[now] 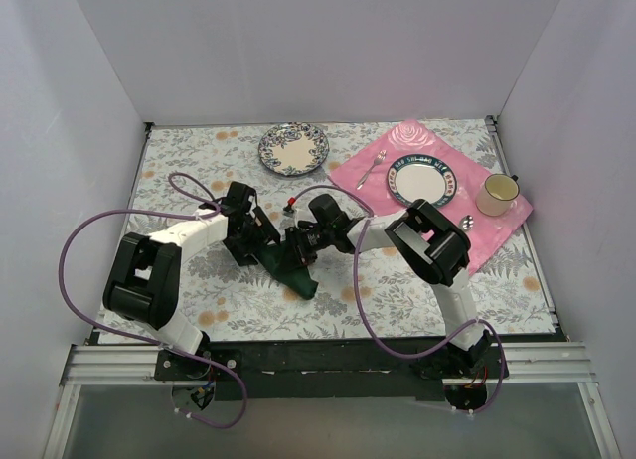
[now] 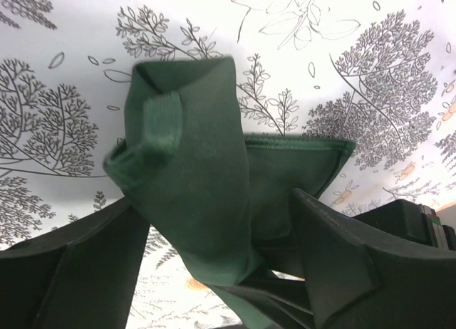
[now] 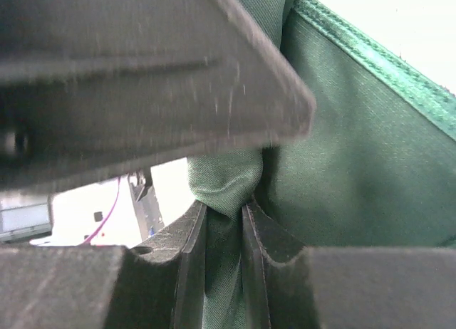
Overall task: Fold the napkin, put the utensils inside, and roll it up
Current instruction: Roll the napkin with the utensil
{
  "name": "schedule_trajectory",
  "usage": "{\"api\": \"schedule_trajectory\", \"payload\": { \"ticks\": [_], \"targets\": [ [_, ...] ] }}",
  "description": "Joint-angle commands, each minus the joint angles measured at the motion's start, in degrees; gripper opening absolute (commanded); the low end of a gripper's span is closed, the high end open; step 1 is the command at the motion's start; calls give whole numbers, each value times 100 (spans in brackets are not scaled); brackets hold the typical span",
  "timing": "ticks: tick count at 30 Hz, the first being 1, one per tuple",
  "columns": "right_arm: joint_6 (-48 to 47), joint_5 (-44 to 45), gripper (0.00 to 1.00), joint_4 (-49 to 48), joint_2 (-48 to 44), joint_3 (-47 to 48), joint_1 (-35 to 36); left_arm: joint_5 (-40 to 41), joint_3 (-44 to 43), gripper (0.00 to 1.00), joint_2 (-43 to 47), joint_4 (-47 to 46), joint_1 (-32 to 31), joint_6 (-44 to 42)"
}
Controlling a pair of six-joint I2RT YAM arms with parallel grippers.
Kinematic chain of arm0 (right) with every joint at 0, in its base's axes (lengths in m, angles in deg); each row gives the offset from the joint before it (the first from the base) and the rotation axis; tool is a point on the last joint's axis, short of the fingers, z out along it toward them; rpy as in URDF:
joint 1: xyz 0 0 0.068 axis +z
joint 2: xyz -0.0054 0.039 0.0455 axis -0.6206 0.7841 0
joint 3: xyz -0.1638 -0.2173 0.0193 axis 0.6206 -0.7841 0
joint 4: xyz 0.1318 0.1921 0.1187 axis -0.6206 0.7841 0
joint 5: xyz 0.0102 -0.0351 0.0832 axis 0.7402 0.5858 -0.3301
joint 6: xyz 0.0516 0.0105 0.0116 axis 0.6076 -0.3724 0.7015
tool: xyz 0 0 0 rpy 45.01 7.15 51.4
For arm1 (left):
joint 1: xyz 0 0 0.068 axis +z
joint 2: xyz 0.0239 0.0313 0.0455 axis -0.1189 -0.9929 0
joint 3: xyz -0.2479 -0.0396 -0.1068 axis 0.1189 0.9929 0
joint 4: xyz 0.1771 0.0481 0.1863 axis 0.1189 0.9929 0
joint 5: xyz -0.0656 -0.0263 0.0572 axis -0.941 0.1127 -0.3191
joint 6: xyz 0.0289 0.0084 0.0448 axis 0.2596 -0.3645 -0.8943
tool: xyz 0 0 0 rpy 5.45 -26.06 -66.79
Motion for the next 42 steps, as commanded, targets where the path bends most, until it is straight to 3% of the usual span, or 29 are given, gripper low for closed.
{"api": "schedule_trajectory", "payload": {
  "ticks": [1,7,14,20,28,32,36,42],
  "targets": [
    [188,-361,20,-111,13,-214,-125,590,127,72,36,-83,-26,-133],
    [-752,-19,32,1022,-285,-39,-152,811,259,47,-25,-135,52,-257],
    [-1903,746,52,2551,-848,278,-108,926,303,30,-139,-171,61,-345],
    [-2519,1344,63,3246,-1331,218,6,961,312,29,-174,-180,61,-380],
    [-2757,2055,64,3281,-1604,-153,340,891,294,29,-201,-153,61,-415],
    [-3046,2863,70,3607,-1788,269,621,750,207,30,-236,-127,70,-450],
    [-3424,4056,86,3607,-1999,559,999,539,110,31,-438,-100,79,-573],
    [-3899,4964,91,3704,-1421,1385,1500,504,136,31,-491,-92,96,-582]
  ]
}}
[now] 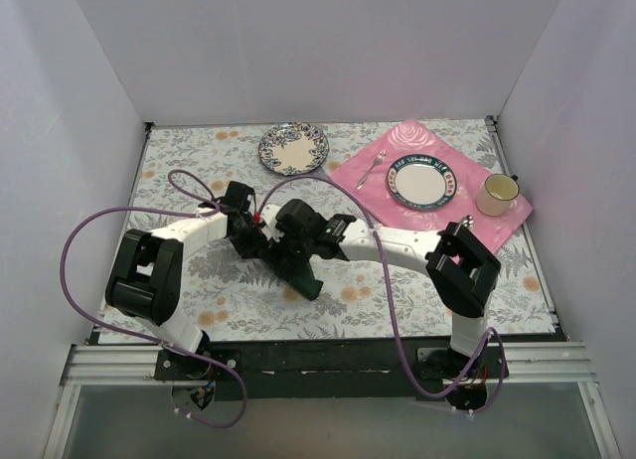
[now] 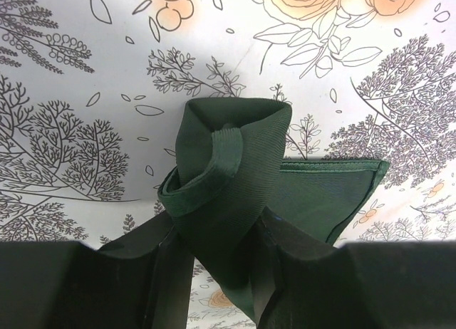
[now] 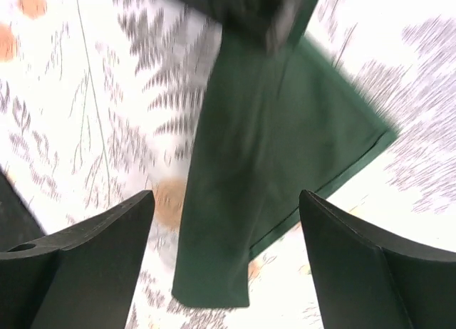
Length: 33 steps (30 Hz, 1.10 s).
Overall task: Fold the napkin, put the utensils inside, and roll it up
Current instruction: Roll the napkin with the utensil
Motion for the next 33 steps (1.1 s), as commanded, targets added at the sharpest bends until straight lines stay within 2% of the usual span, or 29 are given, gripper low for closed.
{"api": "schedule_trajectory", "payload": {
  "ticks": [1,8,14,20,27,31,32,33],
  "targets": [
    [-542,1196,91,58,322,721,403,169,143,31,-327,11,29,-127],
    [-850,2303,88,-302,771,854,940,-173,108,31,-389,73,117,-127],
    [-842,2525,83,-724,754,432,1133,-446,195,29,-450,-6,284,-145],
    [-824,2823,72,-821,850,203,1133,-481,274,29,-450,-42,363,-180],
    [-1008,3140,71,-926,1070,124,1125,-498,283,27,-450,-33,407,-233],
    [-1096,3263,60,-988,1096,80,1090,-499,257,27,-450,-7,433,-303],
    [-1088,3159,50,-988,1088,71,1072,-525,257,28,-415,-15,459,-329],
    [-1061,3079,45,-979,1079,62,1020,-560,257,30,-389,-33,477,-373]
  ]
}}
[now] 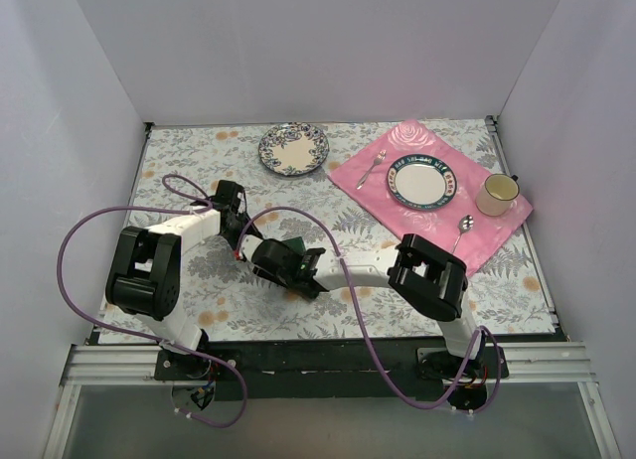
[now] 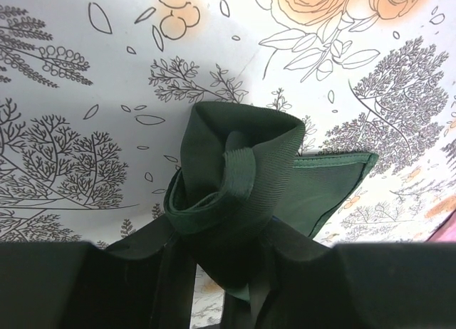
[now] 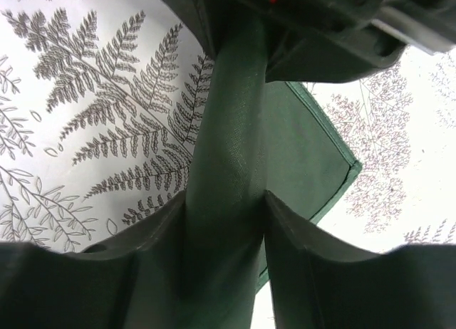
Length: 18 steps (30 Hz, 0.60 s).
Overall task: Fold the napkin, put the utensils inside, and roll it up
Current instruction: Roll the napkin with the utensil
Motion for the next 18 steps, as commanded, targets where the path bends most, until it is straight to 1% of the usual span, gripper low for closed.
{"api": "schedule_trajectory", "payload": {
  "ticks": [1,2,3,4,5,6,7,11,12,15,16,17,18],
  "targets": [
    [-19,-23,42,-65,102,-108,-133,216,292,38,-186,-30,66,-292],
    [60,-267,36,-65,58,-108,-168,111,318,44,-11,-153,136,-310],
    [113,-391,32,-39,49,-108,-220,75,388,49,113,-215,171,-336],
    [174,-636,24,-30,23,-99,-247,75,398,57,201,-224,198,-380],
    [314,-795,21,-22,5,-99,-325,118,380,59,358,-189,250,-415],
    [394,-953,21,22,-4,-82,-361,145,354,61,421,-146,277,-424],
    [473,-1260,20,31,-4,-73,-405,154,301,65,482,-110,329,-451],
    [737,-1947,20,119,49,41,-659,276,310,71,983,-49,427,-381],
    [981,-2113,20,128,49,67,-712,277,318,72,1167,-49,444,-355],
    [1255,-2816,19,32,-4,-2,-967,277,441,74,1501,-145,488,-223],
    [1447,-3253,19,-21,5,-20,-1046,208,502,74,1537,-197,488,-205],
    [1519,-3449,19,-30,31,-12,-1204,128,512,75,1546,-276,488,-161],
    [1589,-3625,19,-48,40,-20,-1266,-116,529,76,1520,-312,488,-135]
  ]
}}
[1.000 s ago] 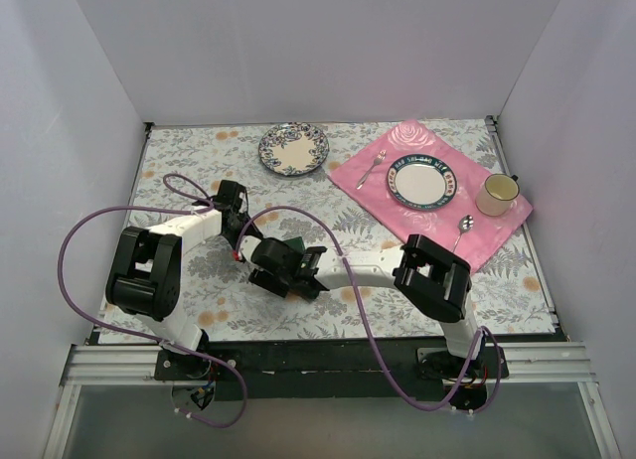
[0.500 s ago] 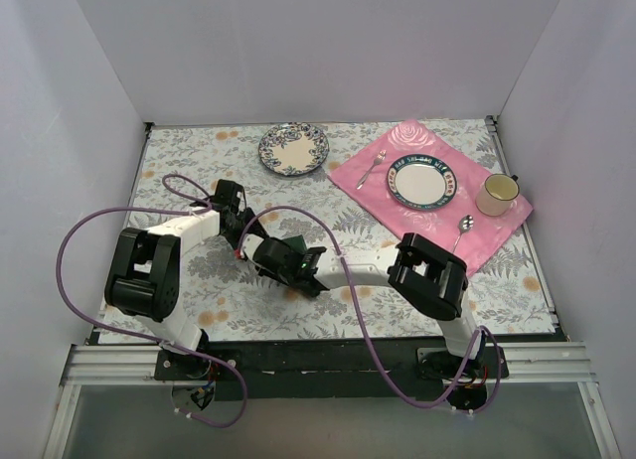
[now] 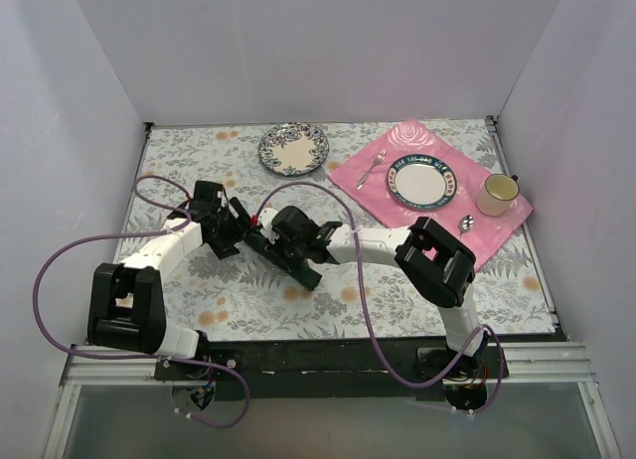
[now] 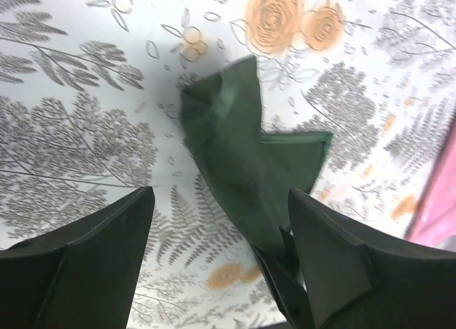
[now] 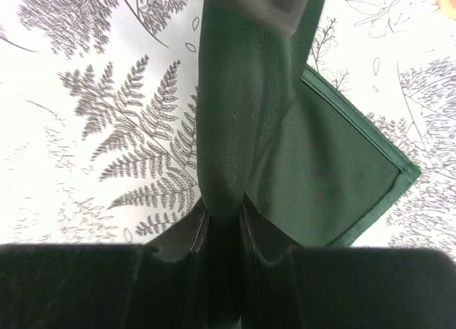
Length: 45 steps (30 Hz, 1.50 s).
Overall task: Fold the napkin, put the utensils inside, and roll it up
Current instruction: Roll the napkin with the utensil
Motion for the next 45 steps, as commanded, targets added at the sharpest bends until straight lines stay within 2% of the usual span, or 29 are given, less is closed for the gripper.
{"api": "schedule_trajectory", "payload": {
  "ticks": [1,7,10,15,21,24,26,31,32,39,42,45],
  "targets": [
    [800,-1771,19,46,73,-103,-377,-332,140,76,207,-211,-8,123],
    [1644,-3609,21,-841,380,-349,-1018,-123,219,77,-66,-291,-587,369],
    [1909,-4041,22,-1114,538,-420,-1194,105,307,77,-119,-308,-807,588],
    [2715,-4684,22,-2104,767,-788,-1458,247,264,75,-400,-387,-957,668],
    [3288,-5220,23,-2827,978,-1061,-1617,413,246,65,-699,-739,-992,695],
    [3263,-5282,24,-2855,1022,-1088,-1661,624,378,62,-734,-766,-992,634],
    [3079,-5265,25,-2627,1031,-1062,-1687,704,465,60,-787,-739,-984,598],
    [2000,-4861,38,-1477,794,-720,-1687,704,632,56,-971,-809,-975,563],
    [1806,-4739,40,-927,742,-658,-1696,695,641,56,-989,-809,-975,554],
    [715,-3273,59,746,-101,-227,-1573,669,510,54,-919,-757,-975,449],
    [574,-2919,65,1021,-339,-156,-1432,660,466,54,-954,-730,-975,414],
    [643,-2778,70,829,-629,-585,-1336,616,439,54,-1015,-730,-975,396]
  ]
}}
